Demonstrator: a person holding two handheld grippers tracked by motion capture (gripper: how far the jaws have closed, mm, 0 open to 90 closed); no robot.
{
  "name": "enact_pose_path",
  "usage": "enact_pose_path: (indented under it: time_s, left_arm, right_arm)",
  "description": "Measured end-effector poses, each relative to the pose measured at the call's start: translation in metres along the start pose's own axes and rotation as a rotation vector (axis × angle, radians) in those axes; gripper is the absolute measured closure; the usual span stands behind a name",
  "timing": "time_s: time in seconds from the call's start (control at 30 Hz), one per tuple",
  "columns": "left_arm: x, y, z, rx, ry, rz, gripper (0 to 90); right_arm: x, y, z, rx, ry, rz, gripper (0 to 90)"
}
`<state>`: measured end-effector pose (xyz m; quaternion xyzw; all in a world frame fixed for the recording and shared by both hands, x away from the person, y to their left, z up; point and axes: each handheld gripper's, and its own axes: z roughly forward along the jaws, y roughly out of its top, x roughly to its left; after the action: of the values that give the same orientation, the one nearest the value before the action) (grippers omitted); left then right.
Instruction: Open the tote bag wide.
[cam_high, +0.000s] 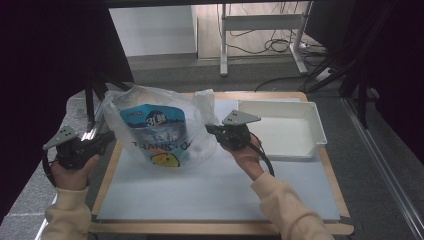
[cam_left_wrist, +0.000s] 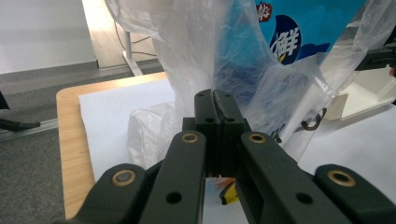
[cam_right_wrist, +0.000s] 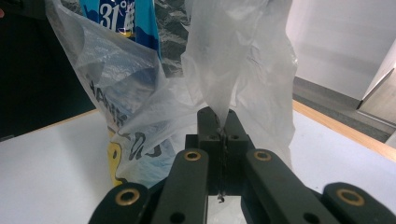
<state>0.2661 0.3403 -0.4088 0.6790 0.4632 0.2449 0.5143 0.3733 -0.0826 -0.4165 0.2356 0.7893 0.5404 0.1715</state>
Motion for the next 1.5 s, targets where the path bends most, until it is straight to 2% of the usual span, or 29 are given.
enact_pose_path:
  time_s: [0.47, 0.5, 0.53, 0.57, 0.67, 0.77, 0.83, 0.87, 0.93, 1.0, 1.03, 1.3, 1.5]
  left_arm:
    - [0.0, -0.005, 0.007, 0.02, -0.001, 0.002, 89.7]
    - [-0.001, -0.005, 0.007, 0.011, 0.008, 0.005, 87.8]
    - [-0.001, -0.004, 0.007, -0.003, 0.016, 0.004, 81.8]
    - [-0.002, -0.003, 0.008, -0.012, 0.024, 0.005, 72.2]
    - [-0.004, 0.004, 0.012, -0.016, 0.039, -0.002, 53.2]
    - [-0.004, 0.01, 0.018, -0.021, 0.042, 0.003, 51.3]
    - [-0.003, 0.012, 0.024, -0.014, 0.041, 0.002, 53.6]
    - [-0.002, 0.012, 0.027, -0.009, 0.031, -0.003, 57.5]
    - [0.0, 0.01, 0.032, 0.006, -0.006, -0.007, 73.5]
    - [-0.001, 0.009, 0.033, 0.023, -0.009, 0.009, 86.7]
    - [-0.002, 0.008, 0.032, 0.024, -0.009, 0.01, 89.6]
    - [-0.001, -0.001, 0.017, 0.024, 0.005, 0.009, 90.0]
    - [0.004, -0.014, 0.022, 0.059, 0.012, -0.011, 90.0]
  right_arm:
    - [-0.002, -0.009, 0.004, 0.026, -0.005, 0.003, 88.7]
    - [-0.002, -0.009, 0.003, 0.029, -0.005, 0.004, 88.7]
    - [-0.002, -0.009, 0.003, 0.027, -0.006, 0.004, 88.8]
    - [-0.002, -0.009, 0.003, 0.028, -0.007, 0.004, 88.8]
    - [-0.002, -0.009, 0.003, 0.029, -0.01, 0.0, 88.7]
    - [-0.001, -0.008, 0.003, 0.032, -0.011, -0.006, 88.7]
    - [0.0, -0.007, 0.003, 0.035, -0.013, -0.008, 88.7]
    - [0.001, -0.007, 0.002, 0.036, -0.012, -0.01, 88.8]
    - [0.002, -0.006, 0.002, 0.037, -0.015, -0.012, 88.8]
    - [0.002, -0.006, 0.002, 0.037, -0.017, -0.015, 88.8]
    - [0.001, -0.005, 0.001, 0.035, -0.017, -0.015, 88.8]
    - [0.0, -0.01, 0.001, 0.039, -0.015, -0.009, 88.8]
    - [0.0, -0.017, 0.006, 0.059, -0.016, -0.005, 88.8]
